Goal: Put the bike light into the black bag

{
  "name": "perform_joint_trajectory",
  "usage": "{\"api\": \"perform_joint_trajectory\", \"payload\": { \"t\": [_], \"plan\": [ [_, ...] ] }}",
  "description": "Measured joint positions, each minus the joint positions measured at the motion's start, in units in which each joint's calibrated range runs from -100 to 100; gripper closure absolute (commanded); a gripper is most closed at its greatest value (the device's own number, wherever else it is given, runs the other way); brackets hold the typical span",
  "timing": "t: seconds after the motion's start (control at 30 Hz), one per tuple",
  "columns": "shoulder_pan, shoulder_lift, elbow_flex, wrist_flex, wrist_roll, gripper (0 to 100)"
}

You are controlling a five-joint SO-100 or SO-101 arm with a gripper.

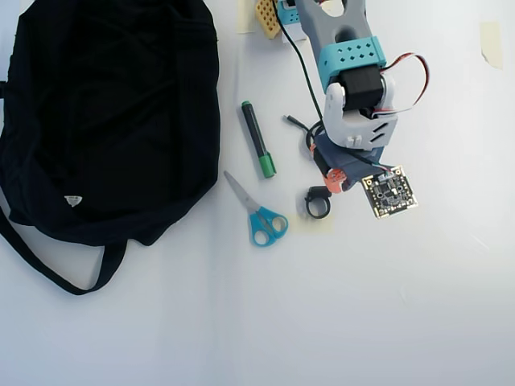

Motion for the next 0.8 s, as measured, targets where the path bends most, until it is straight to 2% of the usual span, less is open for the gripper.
{"api": "perform_joint_trajectory", "payload": {
  "t": [0.57, 0.8],
  "plan": [
    [2.94, 7.31, -4.01, 1.72, -1.61, 97],
    [4.41, 8.55, -4.09, 1.80, -1.12, 86]
  ]
}}
